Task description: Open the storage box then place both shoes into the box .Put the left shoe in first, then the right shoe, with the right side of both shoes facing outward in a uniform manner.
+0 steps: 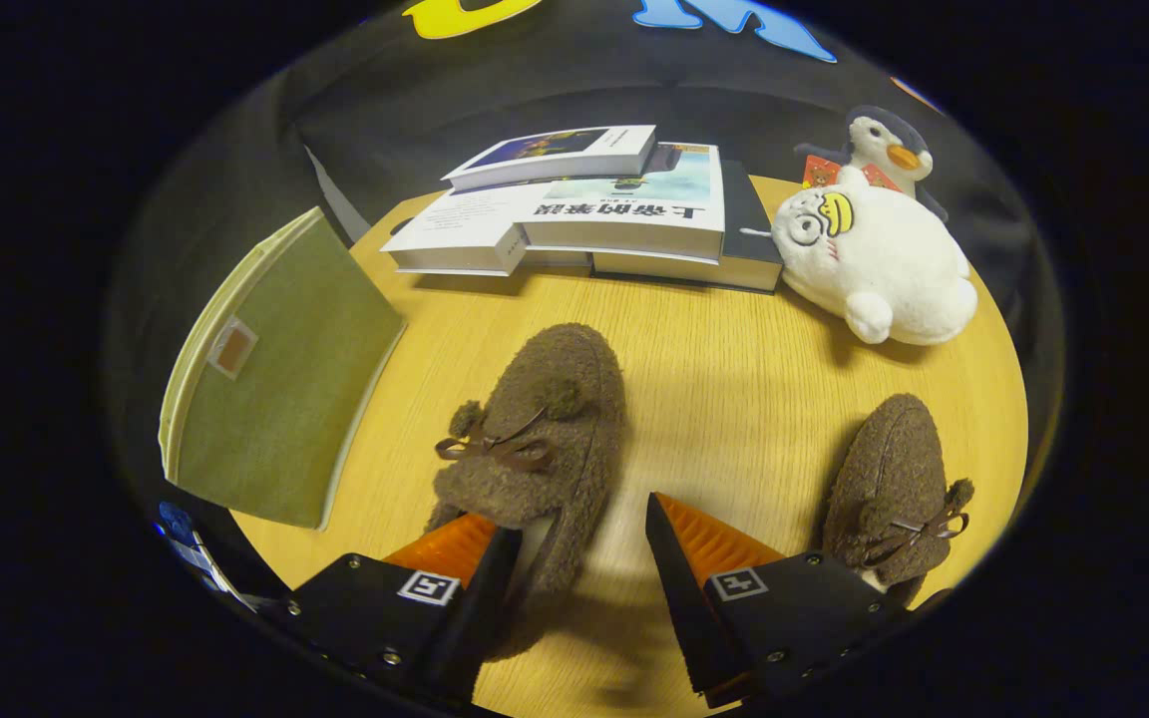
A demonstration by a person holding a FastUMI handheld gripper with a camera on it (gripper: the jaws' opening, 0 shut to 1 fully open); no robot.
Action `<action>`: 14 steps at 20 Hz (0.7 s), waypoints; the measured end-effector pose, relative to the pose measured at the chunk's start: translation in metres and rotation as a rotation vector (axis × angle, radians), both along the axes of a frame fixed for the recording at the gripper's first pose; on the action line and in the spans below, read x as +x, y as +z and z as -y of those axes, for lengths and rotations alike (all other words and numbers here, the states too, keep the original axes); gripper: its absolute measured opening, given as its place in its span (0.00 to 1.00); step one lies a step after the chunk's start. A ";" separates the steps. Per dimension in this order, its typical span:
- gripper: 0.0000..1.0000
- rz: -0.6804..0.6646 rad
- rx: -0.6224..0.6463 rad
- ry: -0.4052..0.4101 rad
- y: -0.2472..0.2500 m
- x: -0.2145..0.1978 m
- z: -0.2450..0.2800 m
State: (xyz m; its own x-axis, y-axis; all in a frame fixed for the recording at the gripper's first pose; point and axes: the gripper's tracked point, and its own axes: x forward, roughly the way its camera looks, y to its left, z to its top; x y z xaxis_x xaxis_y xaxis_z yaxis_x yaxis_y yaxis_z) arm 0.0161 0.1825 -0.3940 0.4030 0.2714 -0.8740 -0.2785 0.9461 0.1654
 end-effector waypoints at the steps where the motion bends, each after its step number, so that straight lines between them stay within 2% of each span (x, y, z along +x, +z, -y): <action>1: 0.74 -0.012 0.000 -0.002 -0.006 0.003 -0.001; 3: 0.56 -0.055 0.071 -0.016 -0.009 0.003 -0.015; 5: 0.32 -0.061 0.071 -0.010 -0.007 0.003 -0.015; 8: 0.01 -0.070 0.047 -0.105 -0.006 0.007 -0.003; 11: 0.00 -0.102 0.092 -0.144 0.013 0.004 -0.003; 14: 0.00 -0.094 0.118 -0.150 0.040 0.005 -0.004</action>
State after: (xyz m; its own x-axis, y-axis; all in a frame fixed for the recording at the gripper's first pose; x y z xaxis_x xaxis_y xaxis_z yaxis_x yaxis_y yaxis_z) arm 0.0214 0.1861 -0.3536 0.3650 0.3177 -0.8751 -0.1144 0.9482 0.2965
